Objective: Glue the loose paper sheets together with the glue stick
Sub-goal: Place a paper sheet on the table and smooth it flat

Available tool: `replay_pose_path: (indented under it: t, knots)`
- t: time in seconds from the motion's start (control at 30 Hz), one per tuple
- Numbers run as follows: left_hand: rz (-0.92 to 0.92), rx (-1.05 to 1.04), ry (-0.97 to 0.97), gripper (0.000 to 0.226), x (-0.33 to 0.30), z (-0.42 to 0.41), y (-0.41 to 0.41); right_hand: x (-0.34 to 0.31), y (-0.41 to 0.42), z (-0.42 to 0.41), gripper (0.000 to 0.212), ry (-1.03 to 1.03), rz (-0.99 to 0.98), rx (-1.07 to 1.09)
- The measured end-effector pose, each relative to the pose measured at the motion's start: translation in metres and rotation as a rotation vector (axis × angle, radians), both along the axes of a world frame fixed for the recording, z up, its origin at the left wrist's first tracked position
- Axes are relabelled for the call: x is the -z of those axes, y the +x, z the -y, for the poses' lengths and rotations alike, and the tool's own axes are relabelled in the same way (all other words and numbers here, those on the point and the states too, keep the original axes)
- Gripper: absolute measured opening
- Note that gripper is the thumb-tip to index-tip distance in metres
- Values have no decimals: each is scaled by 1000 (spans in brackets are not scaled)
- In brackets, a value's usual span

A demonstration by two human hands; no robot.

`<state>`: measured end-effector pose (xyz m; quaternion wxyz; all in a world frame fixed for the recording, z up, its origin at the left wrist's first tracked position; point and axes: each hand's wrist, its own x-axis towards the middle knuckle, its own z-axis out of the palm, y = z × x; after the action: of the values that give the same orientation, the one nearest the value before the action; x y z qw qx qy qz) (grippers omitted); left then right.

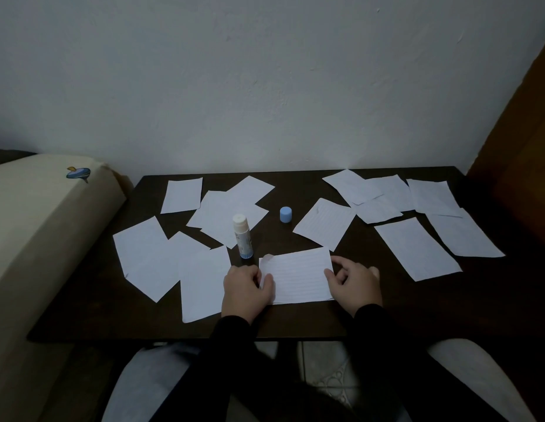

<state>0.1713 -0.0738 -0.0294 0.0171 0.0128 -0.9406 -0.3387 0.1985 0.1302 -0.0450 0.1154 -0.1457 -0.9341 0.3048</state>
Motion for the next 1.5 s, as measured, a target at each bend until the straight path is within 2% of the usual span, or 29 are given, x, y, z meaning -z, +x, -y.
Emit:
replay_pose_path:
  t: [0.13, 0.23, 0.37, 0.5, 0.6, 0.7, 0.77, 0.83, 0.93, 1.3, 1.5]
  knots:
    - [13, -10, 5, 30, 1, 0, -1, 0, 0, 1, 33, 80, 38, 5]
    - [-4, -13, 75, 25, 1, 0, -1, -2, 1, 1, 47, 130, 59, 17]
    - [-98, 51, 2, 23, 7, 2, 1, 0, 0, 1, 47, 274, 4, -33]
    - [-146, 127, -155, 22, 6, 0, -1, -15, -2, 11, 40, 310, -22, -230]
    - [-131, 187, -338, 29, -8, -6, -5, -24, -11, 27, 45, 398, 106, -463]
    - [-169, 325, -513, 46, -18, -16, -6, -17, -16, 38, 50, 480, 270, -544]
    - [-100, 464, -561, 51, -15, -22, -5, -11, -16, 39, 50, 475, 333, -546]
    - [21, 523, -522, 52, -7, -25, -5, -8, -13, 39, 50, 444, 360, -538]
    - [102, 467, -418, 51, 1, -25, -6, -7, -13, 39, 51, 420, 369, -525]
    - [248, 277, -595, 59, 3, -34, -6, -9, -12, 49, 58, 398, 428, -389]
    - [304, 247, -541, 61, 2, -37, -6, -9, -3, 41, 71, 367, 438, -279]
